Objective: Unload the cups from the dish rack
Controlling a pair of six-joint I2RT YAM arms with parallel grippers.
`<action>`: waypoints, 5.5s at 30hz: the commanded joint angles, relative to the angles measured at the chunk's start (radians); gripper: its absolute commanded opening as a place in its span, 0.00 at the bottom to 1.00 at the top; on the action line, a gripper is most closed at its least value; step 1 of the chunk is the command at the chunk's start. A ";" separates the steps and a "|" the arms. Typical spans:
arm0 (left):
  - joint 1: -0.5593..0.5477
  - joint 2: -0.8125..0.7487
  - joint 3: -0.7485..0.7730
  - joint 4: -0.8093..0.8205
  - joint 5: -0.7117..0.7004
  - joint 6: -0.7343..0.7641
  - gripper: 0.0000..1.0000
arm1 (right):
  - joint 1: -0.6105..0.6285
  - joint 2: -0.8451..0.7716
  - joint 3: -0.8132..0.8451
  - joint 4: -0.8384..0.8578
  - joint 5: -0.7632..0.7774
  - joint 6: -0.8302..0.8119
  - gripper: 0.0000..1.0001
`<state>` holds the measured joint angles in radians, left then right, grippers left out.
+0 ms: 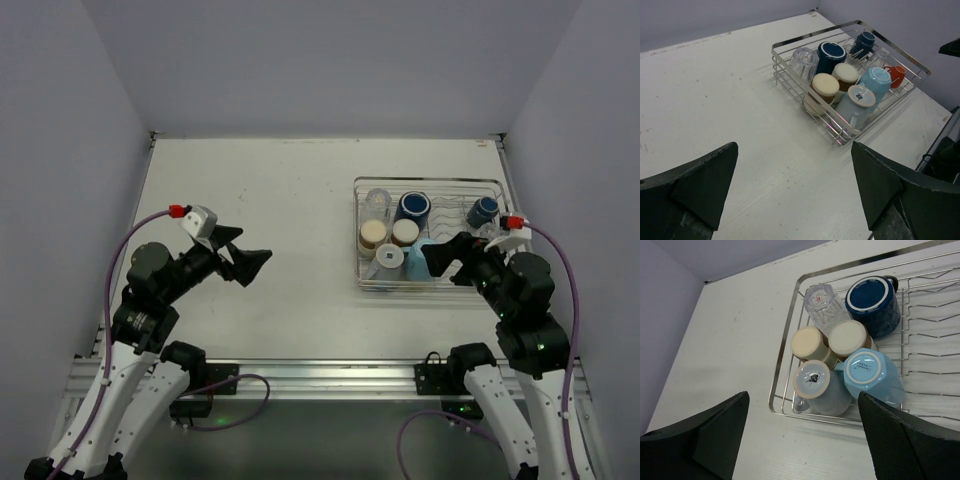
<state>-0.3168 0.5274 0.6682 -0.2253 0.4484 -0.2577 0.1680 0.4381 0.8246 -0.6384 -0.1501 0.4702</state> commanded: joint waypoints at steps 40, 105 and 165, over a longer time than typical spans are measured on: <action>-0.090 0.010 0.008 0.017 0.036 0.015 1.00 | 0.131 0.740 0.105 -0.032 0.366 -0.134 0.91; -0.447 0.698 0.077 0.908 0.187 -0.514 0.71 | 0.251 0.294 -0.203 0.947 -0.387 0.527 0.07; -0.464 0.606 0.005 0.934 0.161 -0.457 0.00 | 0.281 0.381 -0.394 1.339 -0.477 0.711 0.12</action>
<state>-0.7750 1.1393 0.6579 0.6182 0.6403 -0.7235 0.4419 0.8097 0.4320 0.5789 -0.6128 1.1721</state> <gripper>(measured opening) 0.116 0.791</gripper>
